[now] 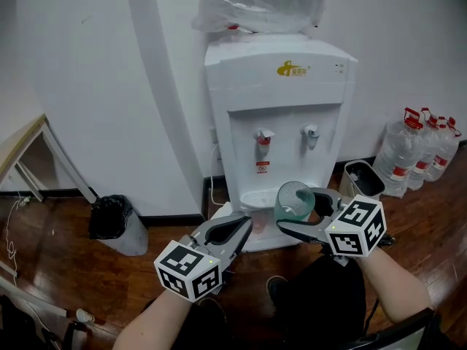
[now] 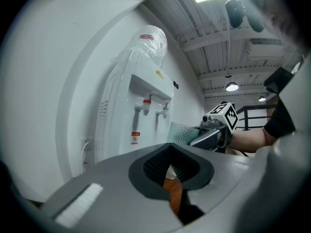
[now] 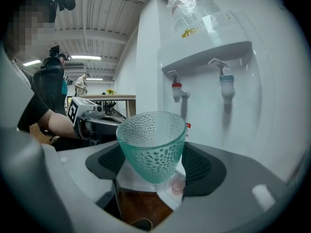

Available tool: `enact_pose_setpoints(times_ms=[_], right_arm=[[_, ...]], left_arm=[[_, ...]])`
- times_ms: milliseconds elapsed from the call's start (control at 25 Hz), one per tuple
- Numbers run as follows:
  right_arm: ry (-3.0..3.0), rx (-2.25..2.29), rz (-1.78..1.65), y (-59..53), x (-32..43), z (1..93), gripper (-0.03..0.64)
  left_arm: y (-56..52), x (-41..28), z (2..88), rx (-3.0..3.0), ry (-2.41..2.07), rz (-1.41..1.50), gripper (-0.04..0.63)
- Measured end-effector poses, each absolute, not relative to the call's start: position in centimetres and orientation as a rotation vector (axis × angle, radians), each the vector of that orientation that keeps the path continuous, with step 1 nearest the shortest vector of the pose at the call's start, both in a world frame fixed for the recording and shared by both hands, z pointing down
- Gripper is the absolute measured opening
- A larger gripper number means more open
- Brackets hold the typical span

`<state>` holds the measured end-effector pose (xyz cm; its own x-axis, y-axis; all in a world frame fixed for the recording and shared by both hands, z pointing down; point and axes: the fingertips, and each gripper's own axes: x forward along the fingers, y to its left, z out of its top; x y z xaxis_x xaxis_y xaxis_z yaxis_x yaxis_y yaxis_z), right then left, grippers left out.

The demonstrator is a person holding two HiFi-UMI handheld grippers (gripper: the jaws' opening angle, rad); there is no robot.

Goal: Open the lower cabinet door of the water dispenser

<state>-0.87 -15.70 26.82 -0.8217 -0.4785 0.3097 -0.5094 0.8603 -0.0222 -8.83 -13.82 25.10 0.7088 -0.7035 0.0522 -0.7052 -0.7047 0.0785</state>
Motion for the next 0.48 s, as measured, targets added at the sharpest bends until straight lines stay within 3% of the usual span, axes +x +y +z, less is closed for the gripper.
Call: enact_pose_setpoints(times_ms=[480], right_arm=[[-2.742,0.745,0.148,-15.65,-0.73,26.63,0.365]], left_arm=[[-13.83,-9.14,24.88,2.822,-1.174,0.013,0.143]])
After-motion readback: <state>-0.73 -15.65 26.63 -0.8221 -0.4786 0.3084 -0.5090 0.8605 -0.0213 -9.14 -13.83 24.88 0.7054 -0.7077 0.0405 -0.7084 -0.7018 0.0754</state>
